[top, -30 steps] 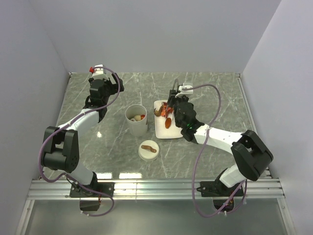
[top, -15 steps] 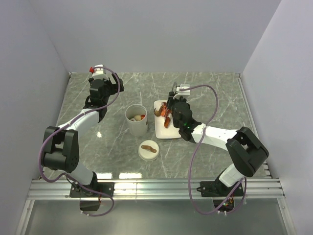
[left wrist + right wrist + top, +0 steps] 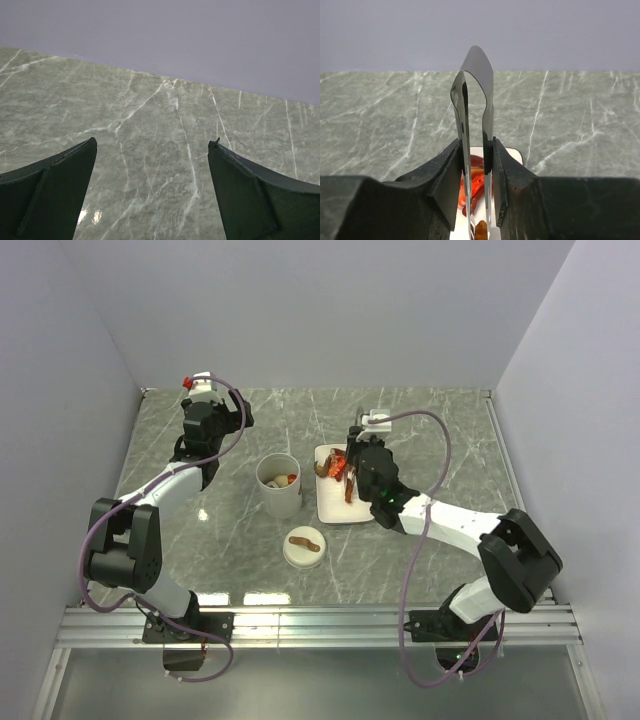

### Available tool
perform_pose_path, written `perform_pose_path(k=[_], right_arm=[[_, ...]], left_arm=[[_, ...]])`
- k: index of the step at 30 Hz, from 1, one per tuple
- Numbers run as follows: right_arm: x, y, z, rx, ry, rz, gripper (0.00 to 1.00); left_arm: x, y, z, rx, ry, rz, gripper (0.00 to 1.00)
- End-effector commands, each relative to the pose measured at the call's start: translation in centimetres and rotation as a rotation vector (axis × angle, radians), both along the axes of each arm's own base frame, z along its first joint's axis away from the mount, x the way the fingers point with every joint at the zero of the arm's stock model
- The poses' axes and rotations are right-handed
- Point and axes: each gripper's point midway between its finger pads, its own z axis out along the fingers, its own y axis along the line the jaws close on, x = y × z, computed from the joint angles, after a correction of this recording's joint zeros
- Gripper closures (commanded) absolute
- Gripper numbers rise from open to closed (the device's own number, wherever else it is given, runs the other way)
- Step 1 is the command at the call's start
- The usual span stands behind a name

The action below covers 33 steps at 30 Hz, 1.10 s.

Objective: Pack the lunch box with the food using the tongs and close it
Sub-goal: Pick up the food using the clamp, then place the food into the lunch box

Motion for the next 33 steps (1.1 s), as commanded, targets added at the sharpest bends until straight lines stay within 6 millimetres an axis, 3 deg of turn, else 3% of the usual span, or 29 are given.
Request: perform_pose_path(k=[1, 5, 8, 15, 22, 33], right_arm=[[-0.6, -0.2, 7.1, 0.067, -0.131, 0.01, 0.82], [-1.2, 0.3, 10.9, 0.062, -0.212, 0.068, 0.82], [-1.4, 1.8, 13.8, 0.082, -0.269, 0.152, 0.82], [-2.7, 6.8, 20.0, 0.139, -0.387, 0.419, 0.82], [-4.5, 11.3, 22.1, 0.178, -0.413, 0.67, 0.82], [-6.2, 15.1, 21.0, 0.189, -0.366, 0.897, 0.82]], left_arm=[[0.5, -0.3, 2.5, -0.011, -0.062, -0.009, 0.01], [0.5, -0.3, 2.5, -0.011, -0.062, -0.007, 0.01], [0.5, -0.3, 2.5, -0.011, -0.062, -0.009, 0.01], [0.4, -0.2, 2.6, -0.01, -0.065, -0.006, 0.01], [0.6, -0.2, 2.6, -0.008, -0.065, -0.005, 0.01], [0.5, -0.2, 2.6, -0.008, -0.066, -0.006, 0.01]])
